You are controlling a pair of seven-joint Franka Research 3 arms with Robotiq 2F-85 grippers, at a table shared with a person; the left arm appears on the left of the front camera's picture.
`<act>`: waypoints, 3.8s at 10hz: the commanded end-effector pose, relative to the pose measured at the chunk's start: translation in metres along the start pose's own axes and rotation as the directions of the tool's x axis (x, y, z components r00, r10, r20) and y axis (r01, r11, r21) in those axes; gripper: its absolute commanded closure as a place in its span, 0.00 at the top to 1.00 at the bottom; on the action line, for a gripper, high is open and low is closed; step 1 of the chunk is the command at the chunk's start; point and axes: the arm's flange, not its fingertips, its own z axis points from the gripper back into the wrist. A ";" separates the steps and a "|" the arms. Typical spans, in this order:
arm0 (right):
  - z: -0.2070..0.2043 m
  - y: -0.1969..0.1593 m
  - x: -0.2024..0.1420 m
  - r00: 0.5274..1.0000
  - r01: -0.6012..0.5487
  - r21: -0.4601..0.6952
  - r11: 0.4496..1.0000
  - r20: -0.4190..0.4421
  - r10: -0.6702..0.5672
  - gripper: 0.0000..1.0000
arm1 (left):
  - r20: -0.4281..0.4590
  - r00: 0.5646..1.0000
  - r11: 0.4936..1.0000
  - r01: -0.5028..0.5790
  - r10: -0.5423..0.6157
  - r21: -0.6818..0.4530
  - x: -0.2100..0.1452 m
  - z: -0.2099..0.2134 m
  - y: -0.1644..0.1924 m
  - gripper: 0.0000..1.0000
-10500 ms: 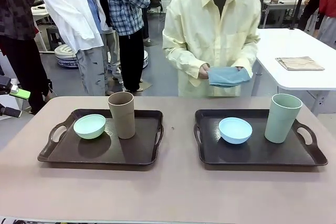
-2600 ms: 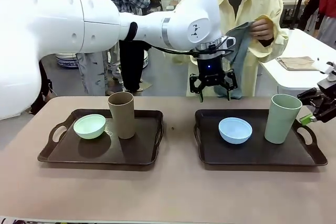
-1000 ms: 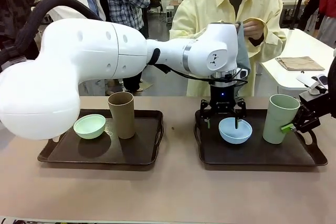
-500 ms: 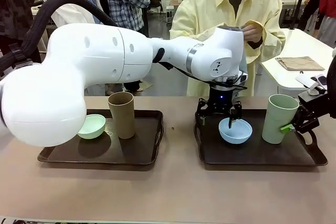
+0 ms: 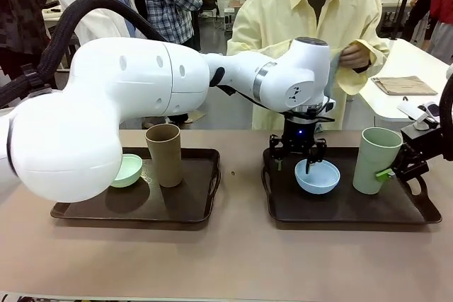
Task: Set up a tray with a mat and arrange the tableware.
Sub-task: Pick up the Picnic Bowl and Reusable plastic cup from the Handle tray in front of the human's position and hold them in the air, then place the Picnic Bowl and Reusable plastic cup back onto the Handle tray in front of the human's position.
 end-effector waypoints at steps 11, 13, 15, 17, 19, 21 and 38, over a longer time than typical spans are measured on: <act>0.000 0.001 -0.002 0.999 -0.028 0.005 1.000 0.032 0.028 0.00 | -0.014 1.000 1.000 0.014 -0.015 -0.008 0.005 0.005 -0.009 0.00; 0.024 0.020 0.032 0.997 -0.047 -0.019 0.999 0.065 0.049 0.24 | -0.015 1.000 1.000 0.010 -0.010 0.004 -0.002 0.032 0.001 0.00; 0.061 0.052 0.094 0.989 -0.145 -0.083 0.986 0.028 0.148 0.24 | 0.029 0.999 0.999 -0.024 0.025 -0.026 -0.013 0.096 0.021 0.00; 0.078 0.072 0.142 0.982 -0.190 -0.095 0.977 -0.006 0.190 0.24 | 0.076 0.996 0.999 -0.044 0.046 -0.021 -0.027 0.156 0.034 0.00; 0.094 0.087 0.185 0.976 -0.218 -0.101 0.971 -0.022 0.216 0.24 | 0.151 0.986 0.998 -0.066 0.066 -0.006 -0.047 0.208 0.037 0.00; 0.098 0.086 0.206 0.980 -0.201 -0.084 0.976 -0.020 0.200 0.24 | 0.141 0.986 0.996 -0.086 0.088 -0.020 -0.058 0.229 0.041 0.00; 0.102 0.088 0.198 0.970 -0.241 -0.120 0.963 -0.018 0.241 0.24 | 0.141 0.989 0.998 -0.047 0.053 -0.047 -0.049 0.241 0.037 0.00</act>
